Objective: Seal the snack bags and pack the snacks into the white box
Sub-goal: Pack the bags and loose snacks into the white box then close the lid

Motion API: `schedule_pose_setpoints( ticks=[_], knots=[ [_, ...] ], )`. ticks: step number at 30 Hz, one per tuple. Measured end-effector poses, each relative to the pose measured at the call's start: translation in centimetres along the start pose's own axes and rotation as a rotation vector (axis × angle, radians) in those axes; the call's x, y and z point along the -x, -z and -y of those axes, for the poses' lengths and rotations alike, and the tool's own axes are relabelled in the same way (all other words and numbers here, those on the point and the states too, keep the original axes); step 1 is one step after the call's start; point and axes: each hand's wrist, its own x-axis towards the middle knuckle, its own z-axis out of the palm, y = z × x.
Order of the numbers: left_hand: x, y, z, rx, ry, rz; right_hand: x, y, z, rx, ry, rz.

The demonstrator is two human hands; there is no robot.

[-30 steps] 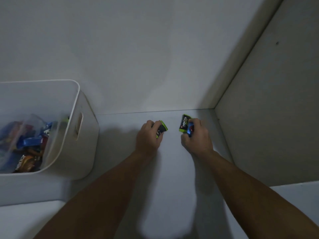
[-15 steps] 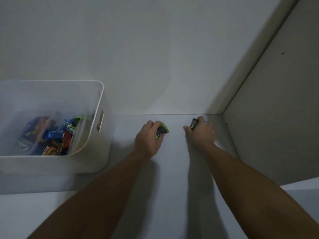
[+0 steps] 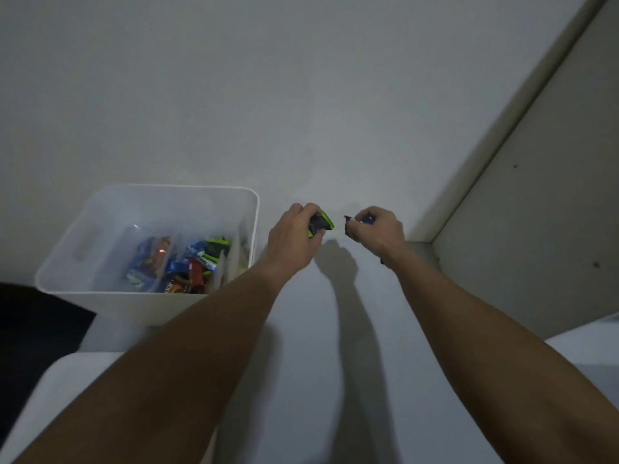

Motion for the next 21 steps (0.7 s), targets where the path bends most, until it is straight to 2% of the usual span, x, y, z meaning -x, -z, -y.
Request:
schedule_pose_setpoints(
  ticks=[3,6,12,18,21],
  knots=[
    [-0.8,5.4,0.7,0.042,0.085,-0.053,1.4,-0.6,6.2,-0.067,0.027,0.081],
    [-0.6,10.5,3.3,0.077,0.257,-0.103,3.3,-2.6,11.3,-0.068,0.045,0.175],
    [2.6,17.2,9.4,0.157,0.503,-0.141,6.6,-9.7,17.6,-0.050,0.027,0.345],
    [4.7,19.0,12.8,0.357,0.683,-0.122,8.1,-15.5,20.0,0.021,-0.035,0.333],
    [4.9,19.3,13.8,0.428,0.729,-0.002,8.2,-17.4,20.2,-0.014,-0.058,0.324]
  ],
)
